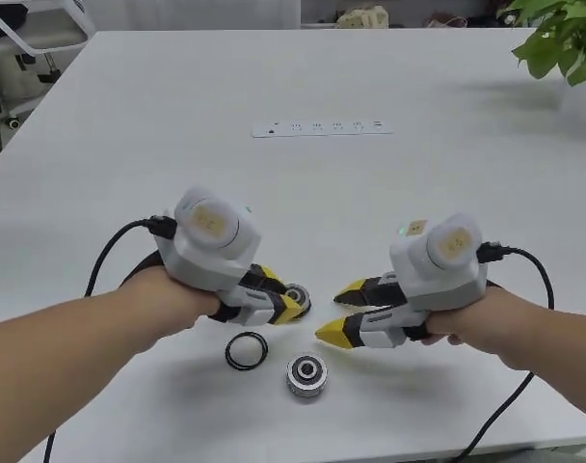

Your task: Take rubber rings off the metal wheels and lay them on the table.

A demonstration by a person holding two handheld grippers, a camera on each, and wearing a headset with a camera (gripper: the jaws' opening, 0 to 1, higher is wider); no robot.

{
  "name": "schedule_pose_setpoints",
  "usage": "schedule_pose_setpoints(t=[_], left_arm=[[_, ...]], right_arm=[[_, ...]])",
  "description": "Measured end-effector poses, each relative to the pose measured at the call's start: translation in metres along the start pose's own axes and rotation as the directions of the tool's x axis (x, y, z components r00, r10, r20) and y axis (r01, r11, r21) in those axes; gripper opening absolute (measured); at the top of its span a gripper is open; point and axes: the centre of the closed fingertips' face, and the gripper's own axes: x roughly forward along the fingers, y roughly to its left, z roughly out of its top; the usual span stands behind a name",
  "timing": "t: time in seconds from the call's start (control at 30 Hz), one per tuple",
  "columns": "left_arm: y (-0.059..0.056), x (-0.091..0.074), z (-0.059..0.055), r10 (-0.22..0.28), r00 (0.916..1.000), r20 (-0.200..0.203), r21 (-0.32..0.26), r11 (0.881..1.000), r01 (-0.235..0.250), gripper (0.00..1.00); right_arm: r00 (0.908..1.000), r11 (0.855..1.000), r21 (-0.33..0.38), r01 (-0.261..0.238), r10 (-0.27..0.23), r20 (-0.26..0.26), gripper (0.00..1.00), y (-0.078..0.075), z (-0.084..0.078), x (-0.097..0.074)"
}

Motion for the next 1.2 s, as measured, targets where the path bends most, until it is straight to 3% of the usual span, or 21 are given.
schedule_pose_setpoints(t=[0.17,0.57,0.9,1.2], left_arm=[[0.003,0.0,0.0,0.01,0.9999,0.012,-0.017,1.0,-0.01,0.11],[0.003,0.002,-0.001,0.043,0.9988,0.025,0.031,0.999,-0.044,0.09],[0.004,0.002,0.0,0.055,0.9975,0.044,0.011,0.998,-0.056,0.08],[0.003,0.002,-0.001,0.063,0.9969,0.047,0.007,0.998,-0.064,0.08]], right_arm=[[1.0,1.0,-0.001,-0.001,0.001,0.0,0.34,0.0,0.0,0.001],[0.9999,1.0,-0.009,0.005,-0.005,0.014,0.34,-0.001,0.007,0.004],[0.9997,1.0,-0.012,-0.009,0.009,0.022,0.32,0.003,0.014,0.015],[0.9987,0.999,0.043,-0.008,0.006,0.051,0.29,0.001,0.019,0.023]])
